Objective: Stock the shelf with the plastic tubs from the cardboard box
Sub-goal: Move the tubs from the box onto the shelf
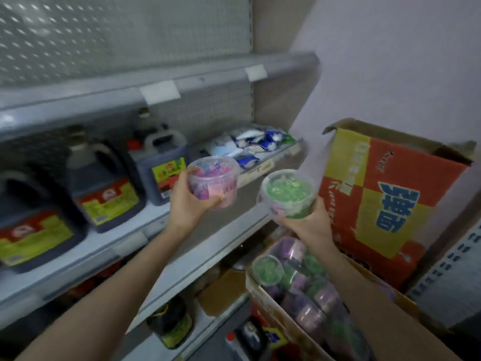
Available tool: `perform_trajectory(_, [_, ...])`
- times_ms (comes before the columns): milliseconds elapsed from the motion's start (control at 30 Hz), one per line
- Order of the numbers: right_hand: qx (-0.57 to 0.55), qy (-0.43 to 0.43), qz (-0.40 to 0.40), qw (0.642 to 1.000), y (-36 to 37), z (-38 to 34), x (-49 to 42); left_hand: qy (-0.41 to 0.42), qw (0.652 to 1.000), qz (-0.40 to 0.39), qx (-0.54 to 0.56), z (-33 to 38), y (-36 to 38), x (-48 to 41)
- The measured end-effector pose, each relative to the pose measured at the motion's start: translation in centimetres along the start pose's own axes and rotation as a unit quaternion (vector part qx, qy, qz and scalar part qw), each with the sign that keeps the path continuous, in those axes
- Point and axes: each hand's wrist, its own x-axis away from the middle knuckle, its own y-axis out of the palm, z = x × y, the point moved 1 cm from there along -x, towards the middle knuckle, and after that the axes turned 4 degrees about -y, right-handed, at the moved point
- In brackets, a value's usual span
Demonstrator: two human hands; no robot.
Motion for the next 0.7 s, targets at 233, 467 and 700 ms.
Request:
perform_trajectory(233, [-0.073,-0.097,-0.037,0.992,7.2,-9.8,-2.4,0.053,0.996,0.075,-0.012,4.3,-11.0,-2.7])
perform_trajectory(467, [-0.115,-0.176,-0.07,0.975,12.2,-19.5,-2.3,0.101,0.983,0.143,-0.054,8.2,-21.8,-3.7])
perform_trajectory(700, [-0.145,-0.236,-0.119,0.953,17.6,-27.9,-0.3,0.096,0.964,0.221,-0.112,10.7,-31.6,-3.6])
